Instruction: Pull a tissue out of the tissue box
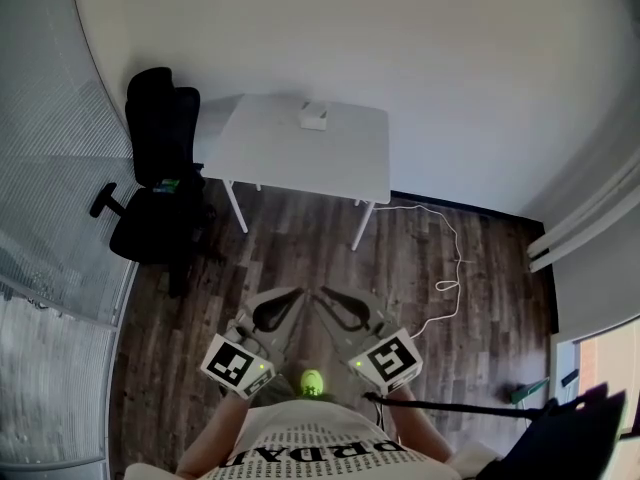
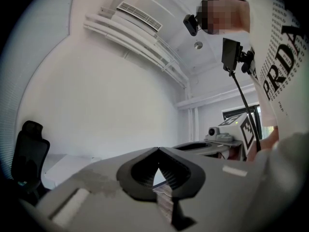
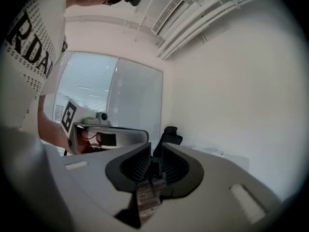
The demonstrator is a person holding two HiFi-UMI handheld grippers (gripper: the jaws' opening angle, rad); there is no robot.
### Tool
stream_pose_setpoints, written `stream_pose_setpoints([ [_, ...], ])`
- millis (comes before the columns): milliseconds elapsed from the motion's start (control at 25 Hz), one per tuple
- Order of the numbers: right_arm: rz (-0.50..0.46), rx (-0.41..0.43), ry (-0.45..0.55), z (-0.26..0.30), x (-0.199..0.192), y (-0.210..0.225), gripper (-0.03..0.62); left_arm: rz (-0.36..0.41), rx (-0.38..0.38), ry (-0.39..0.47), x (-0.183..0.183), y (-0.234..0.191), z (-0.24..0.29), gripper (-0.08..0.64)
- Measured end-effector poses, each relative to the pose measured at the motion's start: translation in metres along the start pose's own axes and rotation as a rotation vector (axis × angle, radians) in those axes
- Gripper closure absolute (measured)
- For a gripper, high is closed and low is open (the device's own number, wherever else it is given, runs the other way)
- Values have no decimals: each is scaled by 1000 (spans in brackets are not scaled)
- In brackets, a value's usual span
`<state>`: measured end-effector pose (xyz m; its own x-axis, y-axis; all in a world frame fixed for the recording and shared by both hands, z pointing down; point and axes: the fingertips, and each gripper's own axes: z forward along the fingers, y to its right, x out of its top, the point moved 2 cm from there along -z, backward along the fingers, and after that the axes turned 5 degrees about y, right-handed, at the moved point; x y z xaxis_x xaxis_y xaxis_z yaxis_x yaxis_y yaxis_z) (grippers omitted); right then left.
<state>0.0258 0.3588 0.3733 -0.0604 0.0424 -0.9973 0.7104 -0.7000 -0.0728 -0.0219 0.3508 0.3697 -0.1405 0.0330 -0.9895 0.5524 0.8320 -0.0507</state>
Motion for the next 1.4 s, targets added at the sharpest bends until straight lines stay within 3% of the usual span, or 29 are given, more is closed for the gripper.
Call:
stream_pose_setpoints([
  [480, 24, -30, -41, 52, -17, 47, 531, -34, 8, -13, -16, -68, 31, 561],
  [1400, -39, -150, -10, 201, 7, 157, 531, -5, -109, 22, 8, -240, 110, 561],
])
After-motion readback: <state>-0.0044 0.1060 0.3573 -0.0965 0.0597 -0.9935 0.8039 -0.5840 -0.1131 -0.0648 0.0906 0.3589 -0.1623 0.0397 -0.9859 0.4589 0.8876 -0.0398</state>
